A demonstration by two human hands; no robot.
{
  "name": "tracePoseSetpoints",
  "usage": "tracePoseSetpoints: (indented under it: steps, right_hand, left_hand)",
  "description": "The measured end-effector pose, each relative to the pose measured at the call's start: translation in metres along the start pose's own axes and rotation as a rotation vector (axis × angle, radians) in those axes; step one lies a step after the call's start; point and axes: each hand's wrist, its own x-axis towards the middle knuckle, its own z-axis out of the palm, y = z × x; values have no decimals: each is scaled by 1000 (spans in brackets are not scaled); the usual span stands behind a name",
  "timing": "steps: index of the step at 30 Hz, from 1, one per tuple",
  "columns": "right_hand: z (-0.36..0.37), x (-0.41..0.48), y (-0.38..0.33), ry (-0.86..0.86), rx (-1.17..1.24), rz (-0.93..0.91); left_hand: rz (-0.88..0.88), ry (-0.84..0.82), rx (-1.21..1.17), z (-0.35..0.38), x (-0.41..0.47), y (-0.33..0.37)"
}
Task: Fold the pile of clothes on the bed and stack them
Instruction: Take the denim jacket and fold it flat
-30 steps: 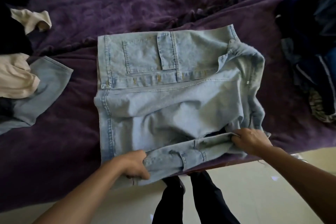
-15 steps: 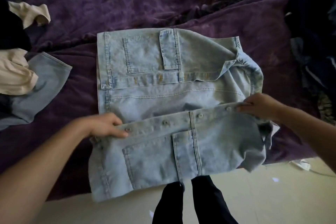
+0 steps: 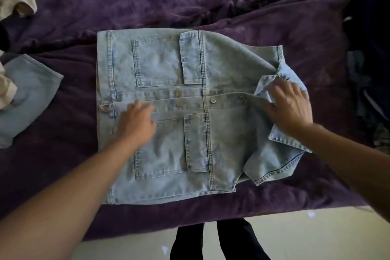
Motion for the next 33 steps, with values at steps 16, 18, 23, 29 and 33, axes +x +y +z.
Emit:
tracePoseSetpoints:
  steps: [16,18,23,29,33]
  right_hand:
    - [9,-123,114,-113,-25,382]
    - [3,-119,82,55,53,170]
    - [36,-142,23,-297,12,-330]
    - [62,-163,47,-311,-148,-143]
    - [48,-164,50,-213,16,-29]
  left_hand:
    - [244,-322,219,85,-93,61]
    - [283,-246,207,79,-99,69]
    - [413,-241,244,85,-135,56]
    - [221,-199,328,93,-143,20]
    - [226,-134,247,80,-140,-5]
